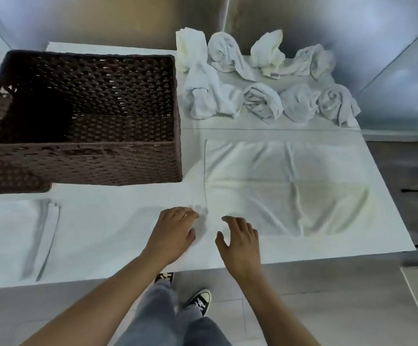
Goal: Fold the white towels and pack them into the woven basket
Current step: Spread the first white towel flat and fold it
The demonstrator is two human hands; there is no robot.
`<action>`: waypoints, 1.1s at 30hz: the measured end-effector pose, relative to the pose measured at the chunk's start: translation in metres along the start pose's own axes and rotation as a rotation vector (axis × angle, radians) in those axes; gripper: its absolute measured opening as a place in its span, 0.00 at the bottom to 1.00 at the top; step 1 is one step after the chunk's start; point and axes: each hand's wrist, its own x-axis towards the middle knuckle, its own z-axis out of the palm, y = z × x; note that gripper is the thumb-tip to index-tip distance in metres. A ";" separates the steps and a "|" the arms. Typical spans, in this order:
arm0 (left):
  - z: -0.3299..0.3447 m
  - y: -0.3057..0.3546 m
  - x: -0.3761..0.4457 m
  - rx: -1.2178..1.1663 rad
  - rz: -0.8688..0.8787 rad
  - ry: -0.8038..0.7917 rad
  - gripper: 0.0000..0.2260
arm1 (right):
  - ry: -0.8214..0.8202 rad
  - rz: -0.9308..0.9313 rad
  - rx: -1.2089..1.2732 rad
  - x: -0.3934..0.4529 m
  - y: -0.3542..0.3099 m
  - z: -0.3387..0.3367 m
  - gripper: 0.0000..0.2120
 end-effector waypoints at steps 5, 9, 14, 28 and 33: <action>0.028 0.009 0.043 -0.004 0.082 -0.143 0.19 | -0.062 0.073 -0.061 0.007 0.026 0.018 0.15; 0.054 0.001 0.070 0.049 0.101 -0.300 0.25 | -0.123 0.083 -0.096 0.018 0.031 0.037 0.14; 0.071 -0.008 0.078 0.151 0.055 -0.386 0.28 | -0.206 0.079 -0.205 0.030 0.029 0.061 0.22; 0.066 -0.009 0.054 -0.241 -0.163 -0.281 0.19 | -0.146 0.130 -0.136 0.007 0.017 0.052 0.14; 0.048 0.016 0.084 -1.023 -0.886 -0.217 0.12 | -0.113 0.348 0.321 -0.008 0.027 0.014 0.04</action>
